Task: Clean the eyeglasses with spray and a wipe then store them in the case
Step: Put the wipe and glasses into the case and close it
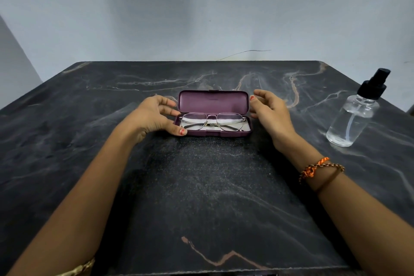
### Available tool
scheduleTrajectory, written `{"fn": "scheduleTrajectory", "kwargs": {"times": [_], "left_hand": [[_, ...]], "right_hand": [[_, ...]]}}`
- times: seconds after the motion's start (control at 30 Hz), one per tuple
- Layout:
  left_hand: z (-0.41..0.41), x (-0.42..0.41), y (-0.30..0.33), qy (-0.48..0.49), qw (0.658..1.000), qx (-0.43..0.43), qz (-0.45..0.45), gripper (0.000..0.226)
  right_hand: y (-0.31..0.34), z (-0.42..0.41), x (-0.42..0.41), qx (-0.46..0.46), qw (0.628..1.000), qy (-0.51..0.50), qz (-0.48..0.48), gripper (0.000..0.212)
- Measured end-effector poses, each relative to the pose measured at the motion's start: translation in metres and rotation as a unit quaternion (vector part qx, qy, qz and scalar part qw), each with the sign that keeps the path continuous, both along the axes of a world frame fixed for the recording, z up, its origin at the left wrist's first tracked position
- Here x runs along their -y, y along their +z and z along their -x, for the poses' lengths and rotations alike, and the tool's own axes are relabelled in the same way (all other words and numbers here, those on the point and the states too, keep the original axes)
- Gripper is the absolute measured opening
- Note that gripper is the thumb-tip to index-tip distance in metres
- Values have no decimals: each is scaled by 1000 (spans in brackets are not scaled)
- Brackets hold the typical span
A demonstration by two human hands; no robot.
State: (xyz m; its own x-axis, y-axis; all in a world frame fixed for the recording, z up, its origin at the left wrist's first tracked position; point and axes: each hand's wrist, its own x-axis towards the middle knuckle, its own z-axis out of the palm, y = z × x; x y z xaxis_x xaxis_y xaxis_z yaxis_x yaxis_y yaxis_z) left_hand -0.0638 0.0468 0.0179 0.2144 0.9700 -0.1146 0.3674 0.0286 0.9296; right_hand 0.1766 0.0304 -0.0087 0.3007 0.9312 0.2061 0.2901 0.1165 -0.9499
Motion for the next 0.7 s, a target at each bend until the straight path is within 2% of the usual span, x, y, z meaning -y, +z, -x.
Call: {"fn": "scheduleTrajectory", "kwargs": {"times": [0.17,0.37,0.43,0.57,0.7], "left_hand": [[-1,1,0,-1,1000,-4,3,75],[-1,3,2,-2,1000,-25,4,80],[-1,3,3,-2,999,-32,5,79],[-2,4,3,-9,998,-56,5,74],[-1,4,3,-12,998,-59,-2,73]], "right_hand": [[1,1,-2,-88,993,79,1,32],[4,-7,1,-36,993,105,-35,38],[7,-10,4,-2,989,140,-43,50],[13,-15,11,88,974,209,-23,99],[17,-17,14,131,959,248,-28,112]]}}
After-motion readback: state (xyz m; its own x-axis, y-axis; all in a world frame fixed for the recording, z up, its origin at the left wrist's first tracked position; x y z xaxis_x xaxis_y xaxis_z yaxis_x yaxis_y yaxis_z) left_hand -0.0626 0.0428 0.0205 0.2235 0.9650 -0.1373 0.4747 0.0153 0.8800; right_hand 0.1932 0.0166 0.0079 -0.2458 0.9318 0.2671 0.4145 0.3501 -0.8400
